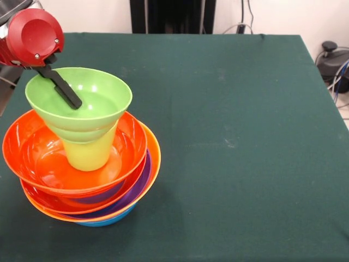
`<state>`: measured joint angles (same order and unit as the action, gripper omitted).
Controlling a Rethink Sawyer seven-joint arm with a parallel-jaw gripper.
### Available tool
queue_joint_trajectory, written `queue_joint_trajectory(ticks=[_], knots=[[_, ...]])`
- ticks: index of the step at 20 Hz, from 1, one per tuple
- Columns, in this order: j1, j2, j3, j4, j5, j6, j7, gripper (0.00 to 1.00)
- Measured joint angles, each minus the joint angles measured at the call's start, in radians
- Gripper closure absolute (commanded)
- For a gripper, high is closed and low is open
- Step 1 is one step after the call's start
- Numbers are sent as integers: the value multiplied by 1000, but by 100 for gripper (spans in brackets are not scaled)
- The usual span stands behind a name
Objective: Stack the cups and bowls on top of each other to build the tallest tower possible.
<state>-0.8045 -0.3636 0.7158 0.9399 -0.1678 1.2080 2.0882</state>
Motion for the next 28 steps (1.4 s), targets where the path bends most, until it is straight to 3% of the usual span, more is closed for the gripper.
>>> queue_joint_trajectory(ticks=[16, 28], knots=[[0, -15, 0, 0, 0, 19, 0, 100], [-1, -70, 0, 2, 1, 19, 0, 100]])
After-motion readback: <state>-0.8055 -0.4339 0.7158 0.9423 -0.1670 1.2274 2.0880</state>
